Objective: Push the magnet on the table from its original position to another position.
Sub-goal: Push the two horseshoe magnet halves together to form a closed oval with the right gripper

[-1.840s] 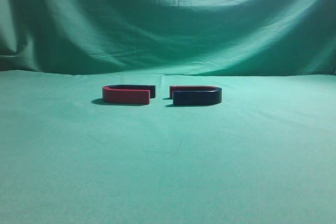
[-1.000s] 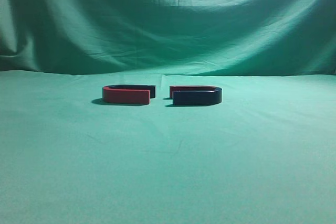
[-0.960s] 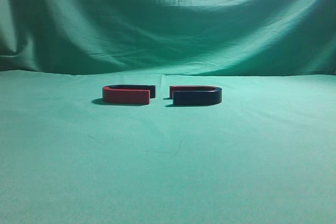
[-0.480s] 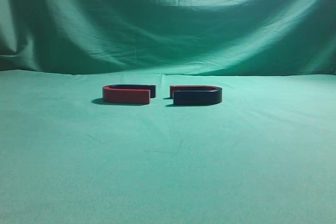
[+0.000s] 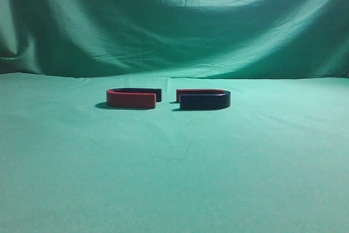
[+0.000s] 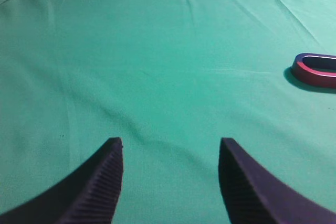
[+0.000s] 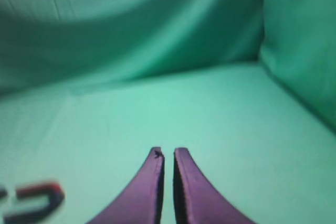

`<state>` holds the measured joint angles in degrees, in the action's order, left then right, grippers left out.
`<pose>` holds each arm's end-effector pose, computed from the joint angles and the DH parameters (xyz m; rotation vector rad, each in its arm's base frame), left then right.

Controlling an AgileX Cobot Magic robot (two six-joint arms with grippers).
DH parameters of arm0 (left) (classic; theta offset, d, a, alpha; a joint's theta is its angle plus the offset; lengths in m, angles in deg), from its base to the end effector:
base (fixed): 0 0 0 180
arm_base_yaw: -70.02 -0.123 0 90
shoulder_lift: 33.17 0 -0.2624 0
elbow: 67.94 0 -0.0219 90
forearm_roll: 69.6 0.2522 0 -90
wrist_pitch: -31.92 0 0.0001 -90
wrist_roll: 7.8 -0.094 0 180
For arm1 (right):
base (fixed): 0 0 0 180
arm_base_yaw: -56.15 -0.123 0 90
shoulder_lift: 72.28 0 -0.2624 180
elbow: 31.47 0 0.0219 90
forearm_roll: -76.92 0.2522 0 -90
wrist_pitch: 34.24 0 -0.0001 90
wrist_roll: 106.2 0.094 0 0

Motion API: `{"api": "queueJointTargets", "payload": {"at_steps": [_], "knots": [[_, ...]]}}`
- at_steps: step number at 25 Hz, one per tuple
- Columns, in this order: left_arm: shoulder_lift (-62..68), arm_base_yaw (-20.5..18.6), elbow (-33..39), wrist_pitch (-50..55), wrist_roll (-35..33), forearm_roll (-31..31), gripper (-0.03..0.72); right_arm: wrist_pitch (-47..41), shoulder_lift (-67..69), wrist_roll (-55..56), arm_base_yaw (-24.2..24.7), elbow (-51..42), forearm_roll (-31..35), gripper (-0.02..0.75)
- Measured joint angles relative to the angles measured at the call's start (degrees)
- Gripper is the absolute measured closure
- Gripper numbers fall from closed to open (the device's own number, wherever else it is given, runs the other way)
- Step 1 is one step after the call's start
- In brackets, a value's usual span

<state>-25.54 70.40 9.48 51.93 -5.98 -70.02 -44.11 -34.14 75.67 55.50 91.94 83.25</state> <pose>0.0800 -0.0008 0.1769 -0.0276 1.8336 -0.0341 0.1377 0.0033 0.2624 0.1054 1.8233 0.1251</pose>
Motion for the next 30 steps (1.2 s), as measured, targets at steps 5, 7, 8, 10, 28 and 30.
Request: {"api": "queueJointTargets", "payload": {"at_steps": [5,7,8,10,28,30], "knots": [[0.00,0.00,0.00,0.00,0.00,0.00,0.316,-19.25,15.68,-4.82,-0.27,11.56,0.32,0.262],[0.00,0.00,0.00,0.00,0.00,0.00,0.316,-24.64,21.48,-5.12,-1.34,15.49,0.46,0.262],[0.00,0.00,0.00,0.00,0.00,0.00,0.316,-26.02,23.57,-5.01,-2.02,17.40,0.61,0.262],[0.00,0.00,0.00,0.00,0.00,0.00,0.316,-28.40,27.62,-4.77,-2.84,20.48,2.55,0.262],[0.00,0.00,0.00,0.00,0.00,0.00,0.316,-41.13,58.96,-8.09,-16.43,45.17,7.52,0.262],[0.00,0.00,0.00,0.00,0.00,0.00,0.316,-41.13,63.44,-6.40,-18.10,48.51,7.10,0.262]]}}
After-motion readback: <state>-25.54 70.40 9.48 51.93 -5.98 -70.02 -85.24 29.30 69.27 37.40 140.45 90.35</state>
